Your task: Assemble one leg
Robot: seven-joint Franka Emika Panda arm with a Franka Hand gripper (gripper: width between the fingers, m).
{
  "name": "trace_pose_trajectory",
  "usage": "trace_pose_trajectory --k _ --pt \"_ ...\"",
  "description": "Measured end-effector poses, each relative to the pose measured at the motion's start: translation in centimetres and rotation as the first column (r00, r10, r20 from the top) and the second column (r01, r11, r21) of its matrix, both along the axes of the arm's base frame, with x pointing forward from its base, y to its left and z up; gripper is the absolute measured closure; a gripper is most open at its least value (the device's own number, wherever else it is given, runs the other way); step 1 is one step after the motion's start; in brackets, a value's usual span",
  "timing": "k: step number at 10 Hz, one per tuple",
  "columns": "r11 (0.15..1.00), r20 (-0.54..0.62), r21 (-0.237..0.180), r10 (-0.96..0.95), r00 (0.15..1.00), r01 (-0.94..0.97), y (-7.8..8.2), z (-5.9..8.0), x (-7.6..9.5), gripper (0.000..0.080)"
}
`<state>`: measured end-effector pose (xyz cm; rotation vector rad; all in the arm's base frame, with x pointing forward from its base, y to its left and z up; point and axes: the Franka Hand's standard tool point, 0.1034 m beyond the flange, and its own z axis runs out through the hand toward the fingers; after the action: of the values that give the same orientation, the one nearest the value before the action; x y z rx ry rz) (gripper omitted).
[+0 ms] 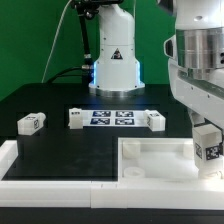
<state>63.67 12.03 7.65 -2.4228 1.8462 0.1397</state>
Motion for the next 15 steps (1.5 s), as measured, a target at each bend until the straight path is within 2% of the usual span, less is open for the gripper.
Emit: trace_pose_trajectory --k 2,4,6,9,10,11,12,13,14,15 --pt "0.975 0.028 0.0 0.223 0.974 -0.224 0.1 -0.2 -0.1 0.0158" --pt "0.877 0.063 -0.009 0.48 0.875 -0.48 0.0 -0.2 0.0 0.0151" --pt "0.775 0.082 -0.021 0.63 0.772 -0.631 0.0 -0.1 0.0 0.015" --pt "0.47 0.103 -0.066 0.881 0.462 -0.88 -0.3 0.0 0.1 0.015" --pt "0.341 0.097 -0.084 0.938 0.333 -0.936 -0.4 0.0 0.1 0.015" --pt "0.265 0.099 -0.091 0.962 0.256 -0.96 -0.7 0.0 0.1 0.015" --pt "0.24 0.1 -0.093 0.968 0.231 -0.966 -1.0 -0.1 0.2 0.0236" --pt "0.254 0.099 -0.091 0.965 0.245 -0.963 -0.9 -0.1 0.1 0.0373" --pt "0.253 0.099 -0.091 0.965 0.244 -0.963 -0.9 -0.1 0.1 0.0373" --pt "0.253 0.099 -0.091 0.965 0.244 -0.963 -0.9 -0.1 0.1 0.0509"
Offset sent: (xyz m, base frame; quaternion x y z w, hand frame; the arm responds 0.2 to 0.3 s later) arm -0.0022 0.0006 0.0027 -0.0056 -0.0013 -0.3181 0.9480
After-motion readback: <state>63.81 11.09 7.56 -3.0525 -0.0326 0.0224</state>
